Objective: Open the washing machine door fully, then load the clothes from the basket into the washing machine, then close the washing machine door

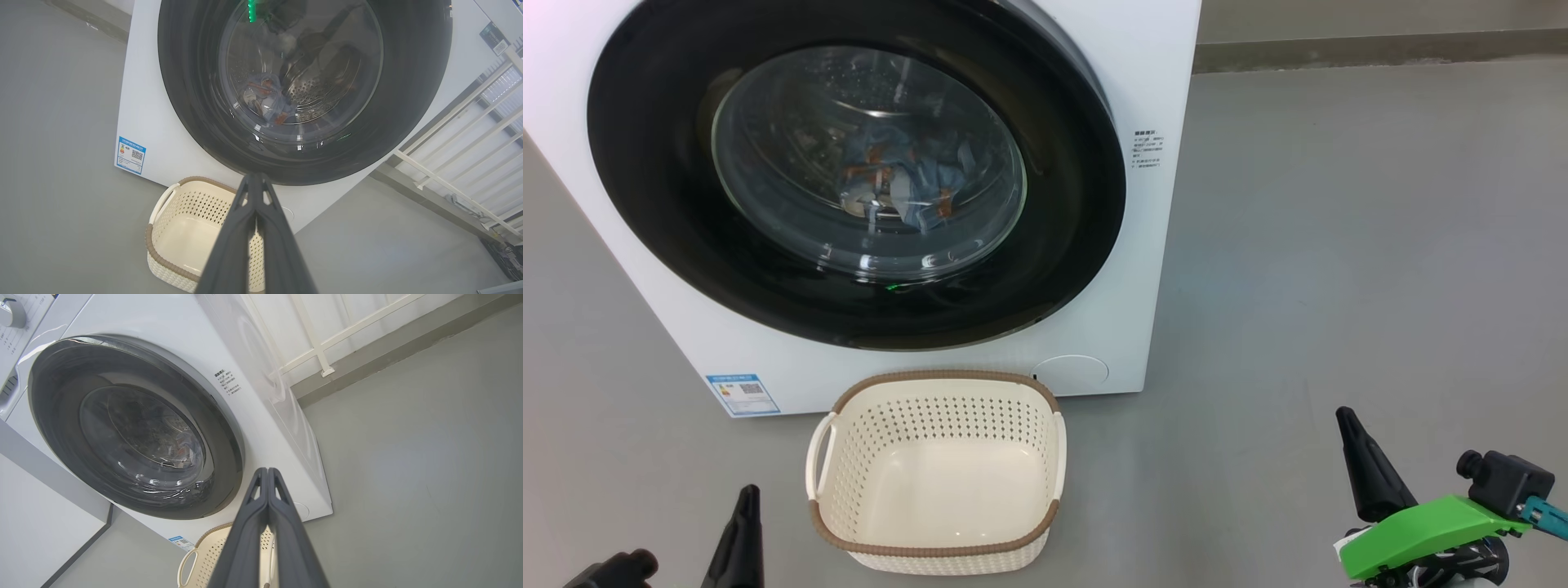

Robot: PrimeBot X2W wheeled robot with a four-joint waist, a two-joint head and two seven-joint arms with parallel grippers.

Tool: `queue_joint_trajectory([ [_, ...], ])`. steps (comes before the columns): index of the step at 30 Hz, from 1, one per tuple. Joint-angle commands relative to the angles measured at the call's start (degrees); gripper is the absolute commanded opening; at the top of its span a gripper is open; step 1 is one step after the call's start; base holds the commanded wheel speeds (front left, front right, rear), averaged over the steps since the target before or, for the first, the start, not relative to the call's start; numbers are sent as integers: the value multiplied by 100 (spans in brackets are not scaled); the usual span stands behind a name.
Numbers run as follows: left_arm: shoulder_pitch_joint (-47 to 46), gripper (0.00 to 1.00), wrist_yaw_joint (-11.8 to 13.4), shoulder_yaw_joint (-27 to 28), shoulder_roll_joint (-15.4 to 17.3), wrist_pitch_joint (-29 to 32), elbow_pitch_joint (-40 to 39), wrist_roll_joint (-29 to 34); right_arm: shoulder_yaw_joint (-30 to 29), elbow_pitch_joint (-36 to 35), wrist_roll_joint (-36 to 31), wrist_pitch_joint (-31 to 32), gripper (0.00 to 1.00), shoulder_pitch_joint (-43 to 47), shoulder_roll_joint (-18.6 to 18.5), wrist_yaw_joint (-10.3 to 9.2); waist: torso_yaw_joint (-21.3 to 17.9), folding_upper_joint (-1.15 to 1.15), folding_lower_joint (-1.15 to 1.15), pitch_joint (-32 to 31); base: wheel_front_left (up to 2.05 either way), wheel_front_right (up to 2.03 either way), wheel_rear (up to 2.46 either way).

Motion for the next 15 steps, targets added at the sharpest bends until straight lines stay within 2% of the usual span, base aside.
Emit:
queue_joint_trajectory([
  [1, -286, 0, -4, 128, 58, 43, -97, -147, -35, -169, 166, 32, 0, -129, -27, -3, 0, 0, -1, 2, 0, 0, 0],
  [15, -369, 0, -5, 252, -7, 297, -40, -961, -171, -210, 990, 287, 0, -115, 55, -5, -2, 0, -1, 24, 0, 0, 0],
])
